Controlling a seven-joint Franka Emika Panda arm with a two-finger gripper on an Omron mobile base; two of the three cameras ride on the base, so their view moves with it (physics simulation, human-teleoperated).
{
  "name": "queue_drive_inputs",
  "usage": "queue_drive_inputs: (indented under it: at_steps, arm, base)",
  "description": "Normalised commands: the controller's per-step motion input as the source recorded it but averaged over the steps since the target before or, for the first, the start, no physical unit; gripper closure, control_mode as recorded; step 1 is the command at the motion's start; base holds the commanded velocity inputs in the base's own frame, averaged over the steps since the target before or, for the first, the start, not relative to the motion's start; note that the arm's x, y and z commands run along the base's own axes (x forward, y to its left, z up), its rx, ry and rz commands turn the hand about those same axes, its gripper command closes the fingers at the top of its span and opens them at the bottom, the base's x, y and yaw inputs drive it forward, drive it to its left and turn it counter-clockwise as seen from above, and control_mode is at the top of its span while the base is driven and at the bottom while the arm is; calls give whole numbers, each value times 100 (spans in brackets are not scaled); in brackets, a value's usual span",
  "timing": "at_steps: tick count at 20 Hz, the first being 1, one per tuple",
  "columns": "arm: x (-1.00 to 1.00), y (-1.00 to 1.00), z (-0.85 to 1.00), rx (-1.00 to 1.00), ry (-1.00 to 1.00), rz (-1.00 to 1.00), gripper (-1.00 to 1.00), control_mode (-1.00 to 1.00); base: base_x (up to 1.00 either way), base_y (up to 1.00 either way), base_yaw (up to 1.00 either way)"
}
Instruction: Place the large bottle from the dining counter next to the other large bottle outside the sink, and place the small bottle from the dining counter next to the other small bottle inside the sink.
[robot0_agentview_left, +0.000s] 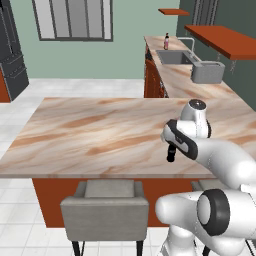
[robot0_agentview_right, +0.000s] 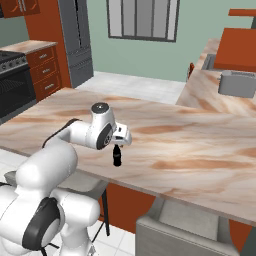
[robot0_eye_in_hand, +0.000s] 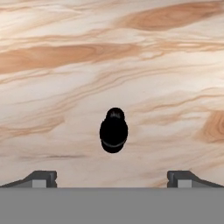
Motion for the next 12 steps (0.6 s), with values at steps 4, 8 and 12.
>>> queue_drive_inputs:
  at_steps: [4,8,12]
  arm:
    - [1,0,-16,1,0,0,-100,-100]
    - [0,0,-11,0,0,0,-100,-100]
    - [6,0,-6,0,0,0,-100,-100]
  base:
    - [0,0,0]
    - [0,0,0]
    - [0,0,0]
